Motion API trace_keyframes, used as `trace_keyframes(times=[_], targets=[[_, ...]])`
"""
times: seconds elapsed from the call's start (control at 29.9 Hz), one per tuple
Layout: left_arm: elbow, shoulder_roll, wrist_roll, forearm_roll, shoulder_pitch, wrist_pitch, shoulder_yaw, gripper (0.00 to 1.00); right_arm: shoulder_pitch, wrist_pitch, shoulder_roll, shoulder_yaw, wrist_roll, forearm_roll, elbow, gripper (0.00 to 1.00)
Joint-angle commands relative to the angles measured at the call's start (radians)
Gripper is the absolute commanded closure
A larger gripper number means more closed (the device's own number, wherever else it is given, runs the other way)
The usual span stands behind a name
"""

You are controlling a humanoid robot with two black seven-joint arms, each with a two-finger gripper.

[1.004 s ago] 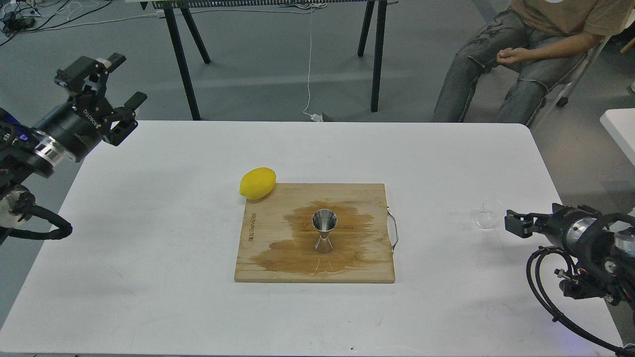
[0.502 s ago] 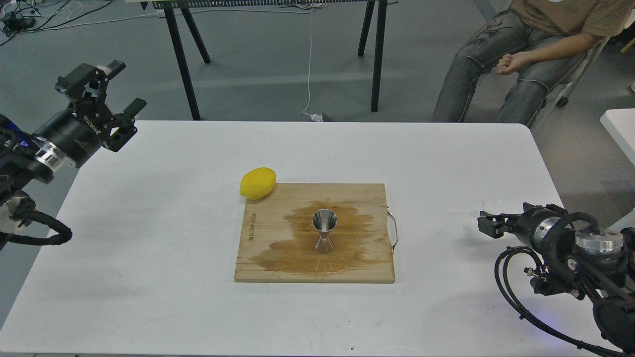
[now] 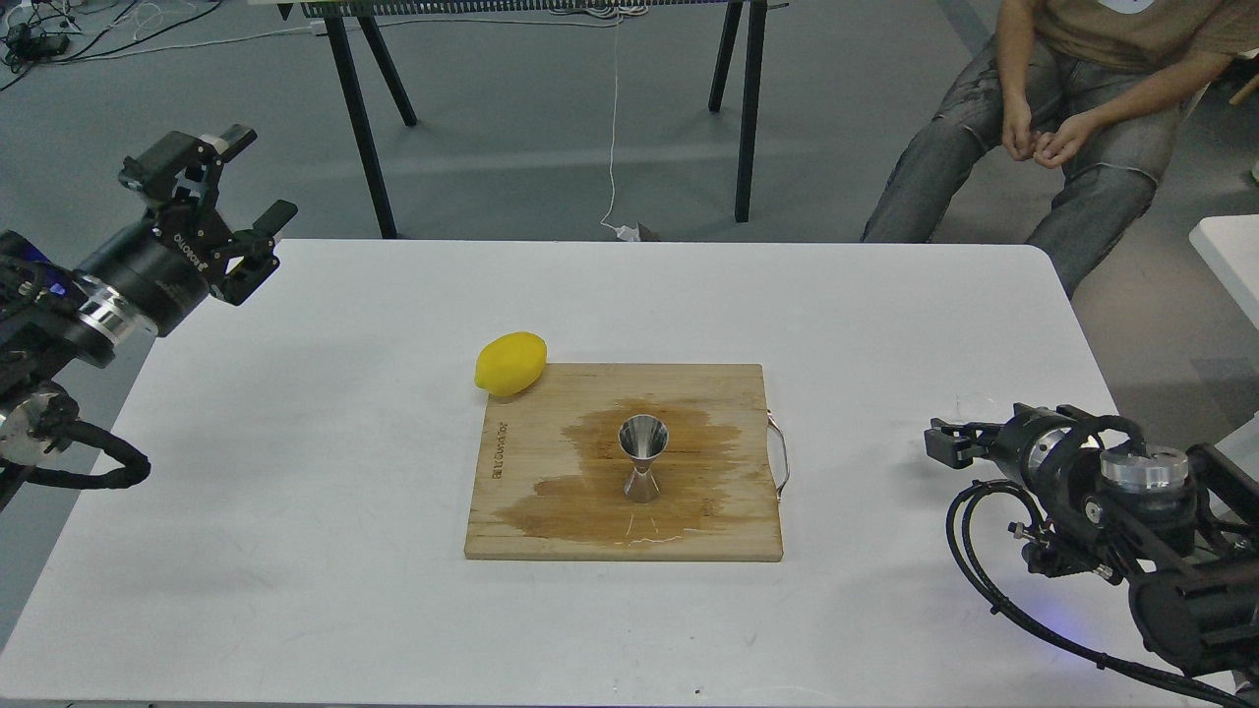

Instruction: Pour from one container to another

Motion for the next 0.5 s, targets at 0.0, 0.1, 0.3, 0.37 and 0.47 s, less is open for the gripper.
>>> trace_keyframes(times=[0.0,0.1,0.3,0.37,0.47], targets=[[0.001,0.000,0.000,0.000,0.001,0.000,0.000,0.13,0.007,0.000,0.013,0.001,-0.001,-0.010,-0.020,0.02],[0.005,0.000,0.000,0.000,0.004,0.000,0.000,0.13,0.017,0.000,0.016,0.001,-0.002,-0.010,-0.043,0.02],[0.005,-0.002,0.000,0.000,0.006,0.000,0.000,0.13,0.040,0.000,0.031,0.001,-0.008,-0.015,-0.093,0.05],[0.005,0.000,0.000,0.000,0.007,0.000,0.000,0.13,0.043,0.000,0.038,0.001,-0.008,-0.015,-0.104,0.07],[0.005,-0.002,0.000,0.000,0.012,0.000,-0.002,0.13,0.057,0.000,0.050,0.001,-0.008,-0.015,-0.122,0.08]])
